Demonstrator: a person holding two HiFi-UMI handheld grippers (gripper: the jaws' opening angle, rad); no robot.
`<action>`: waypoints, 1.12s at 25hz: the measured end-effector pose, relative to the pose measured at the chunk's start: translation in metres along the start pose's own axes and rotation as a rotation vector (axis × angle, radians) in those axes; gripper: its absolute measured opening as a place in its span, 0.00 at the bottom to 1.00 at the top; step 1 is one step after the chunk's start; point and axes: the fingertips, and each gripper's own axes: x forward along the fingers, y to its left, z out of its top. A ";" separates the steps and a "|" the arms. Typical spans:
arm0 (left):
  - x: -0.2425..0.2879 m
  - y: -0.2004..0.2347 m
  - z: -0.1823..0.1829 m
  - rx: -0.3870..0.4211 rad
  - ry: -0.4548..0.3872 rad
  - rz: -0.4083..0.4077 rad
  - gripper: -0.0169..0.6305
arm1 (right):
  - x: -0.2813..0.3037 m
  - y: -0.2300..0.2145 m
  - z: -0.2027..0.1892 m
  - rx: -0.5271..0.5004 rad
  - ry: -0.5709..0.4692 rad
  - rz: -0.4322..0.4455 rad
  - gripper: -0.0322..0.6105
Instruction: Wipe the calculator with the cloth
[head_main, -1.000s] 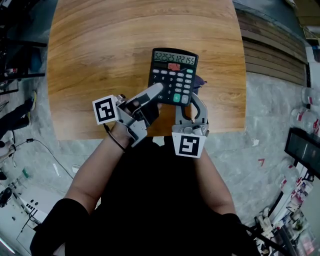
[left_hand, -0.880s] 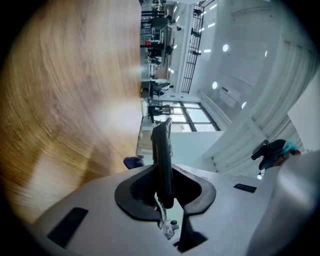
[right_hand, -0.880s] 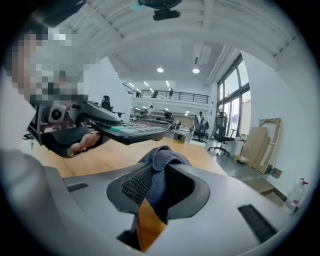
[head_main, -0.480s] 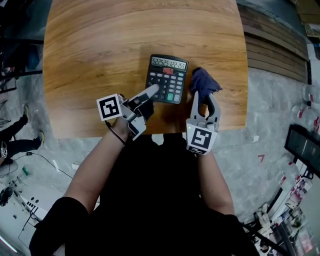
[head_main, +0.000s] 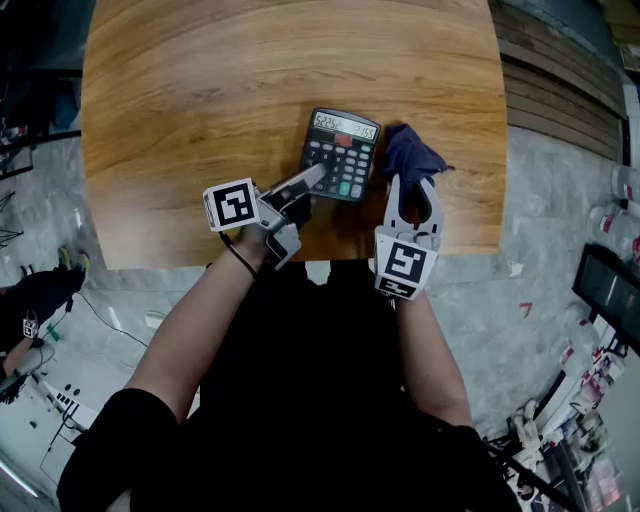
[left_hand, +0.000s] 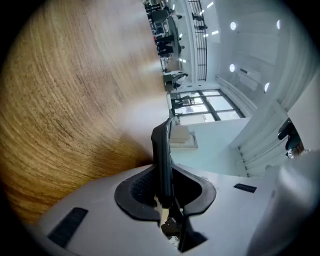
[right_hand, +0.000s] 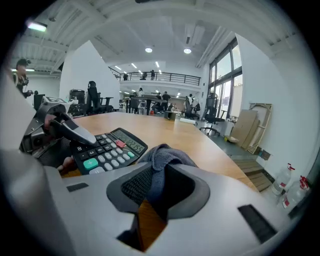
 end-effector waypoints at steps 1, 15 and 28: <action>0.000 0.001 0.000 0.014 0.004 0.005 0.13 | 0.001 0.000 -0.002 -0.003 0.008 0.003 0.17; -0.004 0.006 0.005 0.324 0.054 0.283 0.21 | 0.013 0.017 -0.021 -0.072 0.153 0.064 0.17; -0.009 0.015 0.006 0.648 0.096 0.548 0.33 | 0.014 0.019 -0.021 0.057 0.308 0.179 0.25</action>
